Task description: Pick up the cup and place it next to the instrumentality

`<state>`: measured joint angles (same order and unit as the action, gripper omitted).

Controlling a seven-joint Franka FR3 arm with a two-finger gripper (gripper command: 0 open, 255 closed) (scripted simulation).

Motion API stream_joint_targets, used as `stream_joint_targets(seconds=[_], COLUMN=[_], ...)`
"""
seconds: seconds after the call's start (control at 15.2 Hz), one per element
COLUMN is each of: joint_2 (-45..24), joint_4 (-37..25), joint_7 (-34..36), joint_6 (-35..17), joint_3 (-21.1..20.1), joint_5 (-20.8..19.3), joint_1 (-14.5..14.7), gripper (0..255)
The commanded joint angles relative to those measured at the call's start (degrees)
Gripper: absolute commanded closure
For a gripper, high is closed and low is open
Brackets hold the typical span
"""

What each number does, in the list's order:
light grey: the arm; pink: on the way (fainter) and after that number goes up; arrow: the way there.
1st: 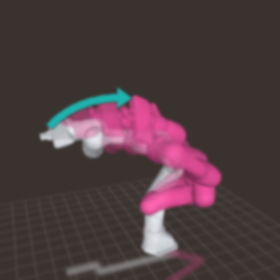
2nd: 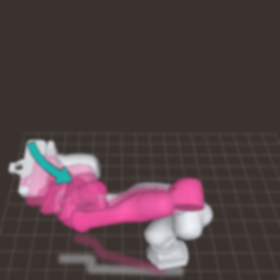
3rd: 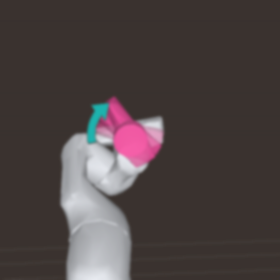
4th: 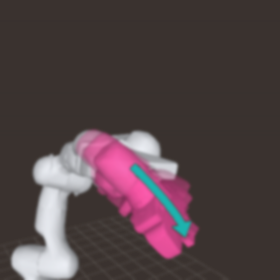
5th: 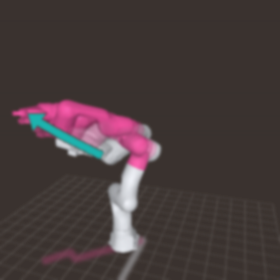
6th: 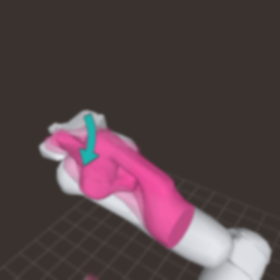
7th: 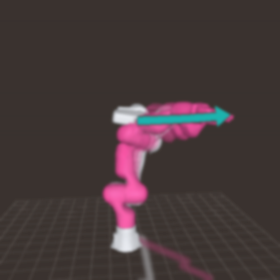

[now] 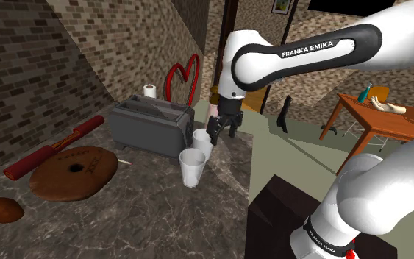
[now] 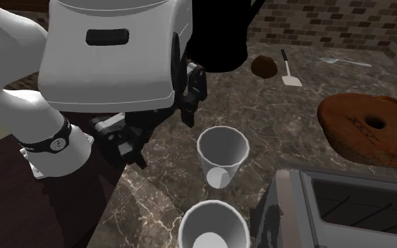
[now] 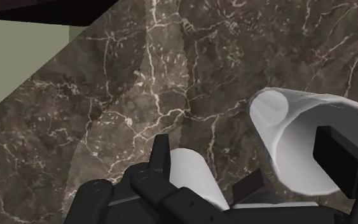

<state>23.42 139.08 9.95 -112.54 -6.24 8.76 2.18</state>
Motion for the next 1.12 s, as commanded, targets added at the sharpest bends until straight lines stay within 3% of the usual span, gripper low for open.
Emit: stream_joint_targets(seconds=[0.0, 0.33, 0.79, 1.06], joint_2=[-4.3, -13.9, -16.5, -16.8], joint_4=[-1.4, -5.6, -2.5, -2.3], joint_7=[0.4, 1.1, 1.0, 1.0], joint_6=[-2.9, -8.3, -14.0, -14.5], joint_3=[-0.7, -2.2, -2.8, -2.8], joint_5=[0.7, 1.8, 2.2, 2.2], joint_1=[0.5, 1.5, 1.9, 1.9], gripper=[0, 0, 0, 0])
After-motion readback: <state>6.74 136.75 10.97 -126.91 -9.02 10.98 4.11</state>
